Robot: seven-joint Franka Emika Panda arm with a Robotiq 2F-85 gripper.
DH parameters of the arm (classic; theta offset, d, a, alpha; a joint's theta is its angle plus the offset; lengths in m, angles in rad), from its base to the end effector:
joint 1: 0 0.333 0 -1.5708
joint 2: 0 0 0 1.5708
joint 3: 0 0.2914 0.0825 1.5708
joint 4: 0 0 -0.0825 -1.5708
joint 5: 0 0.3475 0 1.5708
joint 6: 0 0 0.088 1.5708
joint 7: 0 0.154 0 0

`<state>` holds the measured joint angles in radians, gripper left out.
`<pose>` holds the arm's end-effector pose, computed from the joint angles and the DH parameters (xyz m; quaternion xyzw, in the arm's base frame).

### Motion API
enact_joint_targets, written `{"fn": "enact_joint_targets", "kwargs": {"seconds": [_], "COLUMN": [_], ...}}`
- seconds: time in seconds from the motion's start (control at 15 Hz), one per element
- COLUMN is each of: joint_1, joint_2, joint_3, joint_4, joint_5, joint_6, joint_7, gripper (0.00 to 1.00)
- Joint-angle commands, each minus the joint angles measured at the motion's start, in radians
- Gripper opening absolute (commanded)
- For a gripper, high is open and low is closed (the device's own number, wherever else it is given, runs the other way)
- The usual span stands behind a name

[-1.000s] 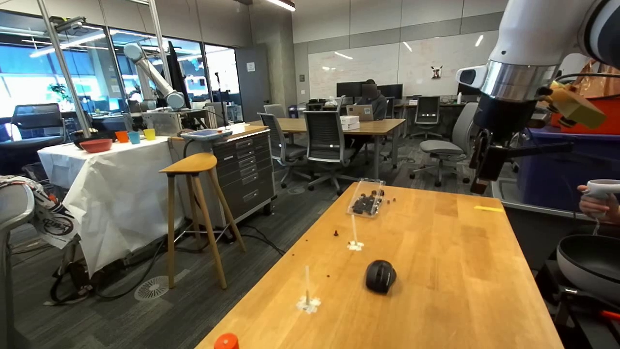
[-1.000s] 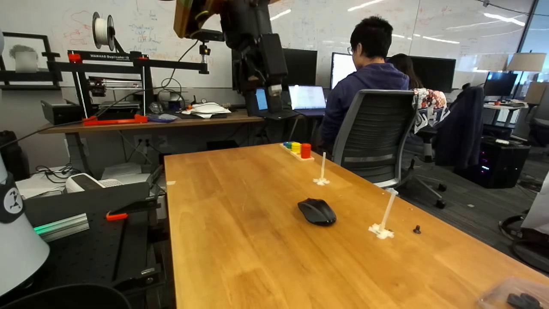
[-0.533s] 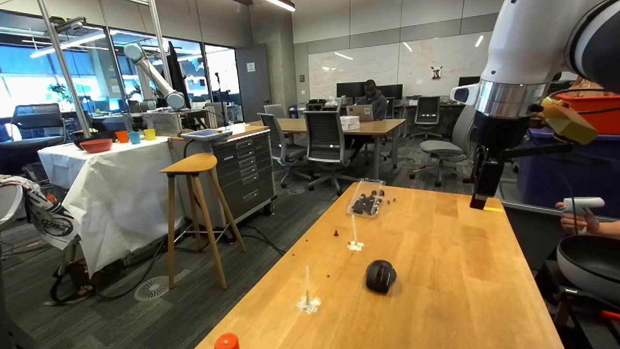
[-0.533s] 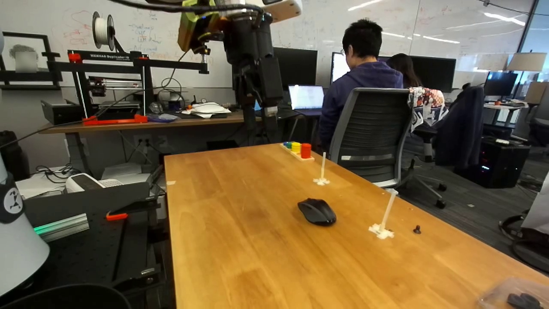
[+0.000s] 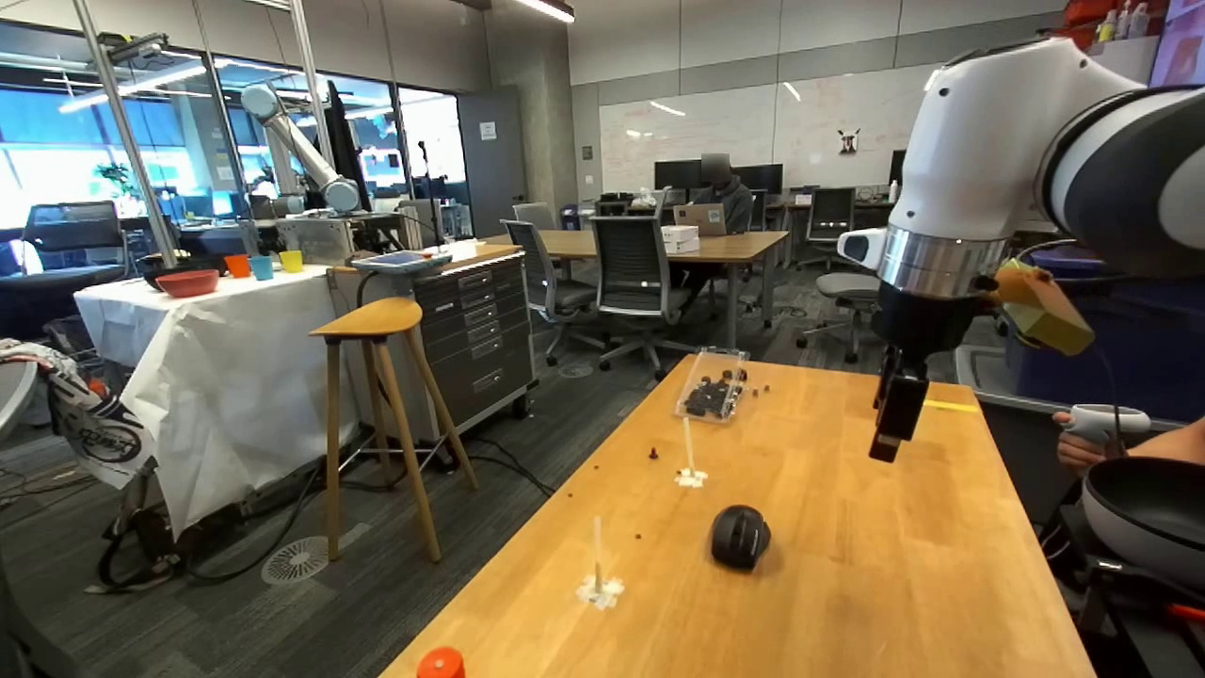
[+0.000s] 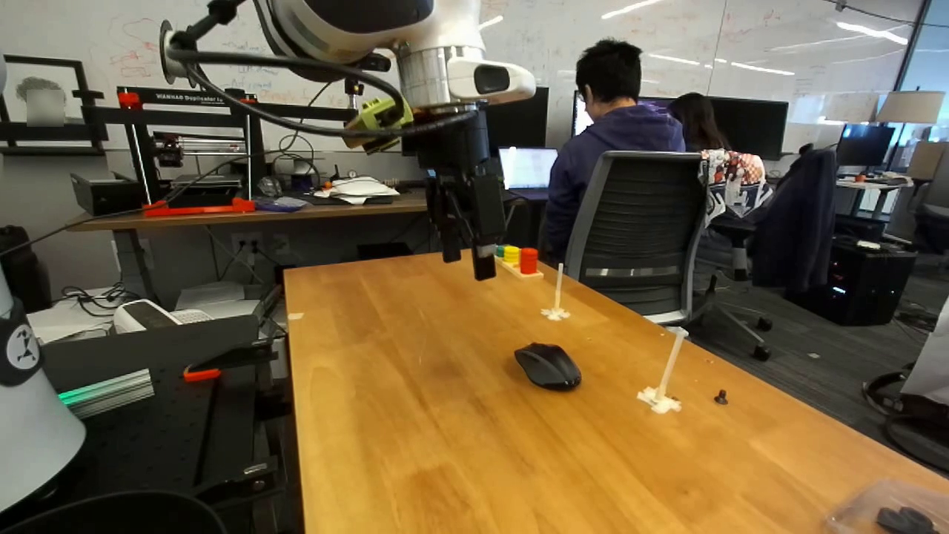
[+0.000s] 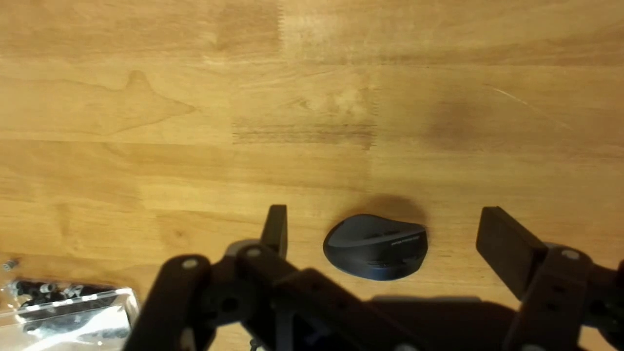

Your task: Right click the mouse

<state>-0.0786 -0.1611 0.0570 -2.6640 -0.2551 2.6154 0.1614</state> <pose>0.4127 -0.0102 0.2608 0.9956 0.0152 0.0602 0.0705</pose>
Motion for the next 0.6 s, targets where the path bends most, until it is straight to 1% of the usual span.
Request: {"fn": "enact_joint_targets", "kwargs": {"seconds": [0.0, 0.2, 0.27, 0.33, 0.4, 0.47, 0.53], "joint_1": [0.011, 0.035, 0.051, 0.068, 0.053, 0.063, 0.071], "joint_2": [0.131, 0.222, 0.250, 0.276, 0.306, 0.331, 0.354], "joint_3": [0.024, 0.023, 0.014, 0.003, 0.023, 0.016, 0.011], "joint_4": [0.080, 0.136, 0.155, 0.174, 0.195, 0.215, 0.233], "joint_5": [-0.078, -0.183, -0.218, -0.253, -0.288, -0.318, -0.346], "joint_6": [0.088, 0.128, 0.136, 0.142, 0.147, 0.148, 0.150], "joint_7": [0.095, 0.184, 0.212, 0.238, 0.269, 0.295, 0.319], "gripper": [1.00, 1.00, 0.75, 0.73, 0.66, 0.58, 0.49]}}
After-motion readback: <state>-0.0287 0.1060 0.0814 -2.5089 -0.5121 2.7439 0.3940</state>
